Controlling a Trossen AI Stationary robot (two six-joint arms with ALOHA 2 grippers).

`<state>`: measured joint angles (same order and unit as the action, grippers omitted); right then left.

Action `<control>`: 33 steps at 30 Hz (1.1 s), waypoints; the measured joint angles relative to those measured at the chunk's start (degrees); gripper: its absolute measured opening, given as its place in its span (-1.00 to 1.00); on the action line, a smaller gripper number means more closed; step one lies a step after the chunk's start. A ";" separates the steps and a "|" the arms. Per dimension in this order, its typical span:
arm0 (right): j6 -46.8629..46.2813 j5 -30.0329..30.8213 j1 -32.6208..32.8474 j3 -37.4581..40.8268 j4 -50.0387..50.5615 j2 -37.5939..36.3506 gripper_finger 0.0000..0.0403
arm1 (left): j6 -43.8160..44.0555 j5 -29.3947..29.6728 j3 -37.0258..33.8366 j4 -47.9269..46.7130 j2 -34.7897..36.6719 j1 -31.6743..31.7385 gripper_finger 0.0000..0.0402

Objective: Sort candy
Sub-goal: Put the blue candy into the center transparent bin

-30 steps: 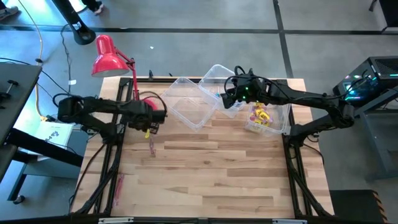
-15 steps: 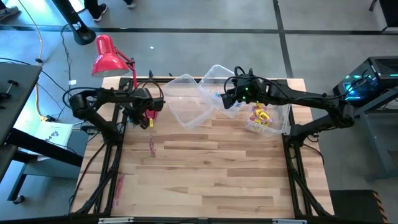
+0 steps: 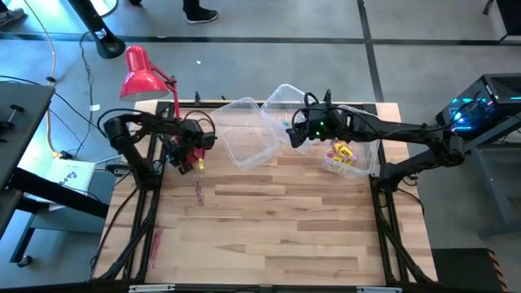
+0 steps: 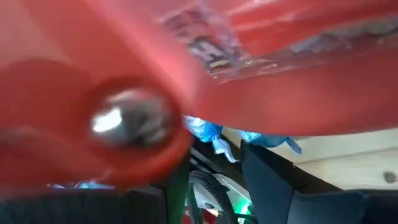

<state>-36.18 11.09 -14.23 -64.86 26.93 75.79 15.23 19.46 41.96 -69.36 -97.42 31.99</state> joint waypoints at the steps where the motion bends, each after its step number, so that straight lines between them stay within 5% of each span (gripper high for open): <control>1: -0.04 0.02 0.18 0.00 -0.33 0.00 0.05 | -0.86 -1.62 -0.04 0.69 -0.47 0.01 -0.33; 21: -5.67 3.02 5.91 0.02 -1.88 0.00 0.05 | -4.75 -25.62 4.83 0.06 -2.54 -5.98 -0.43; 33: -6.45 3.50 5.93 0.02 -2.87 0.00 0.05 | -1.69 -4.87 13.55 -11.11 0.08 -6.97 -0.57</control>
<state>-42.63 14.59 -8.29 -64.84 24.05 75.79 13.54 14.58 55.51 -80.47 -97.34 25.02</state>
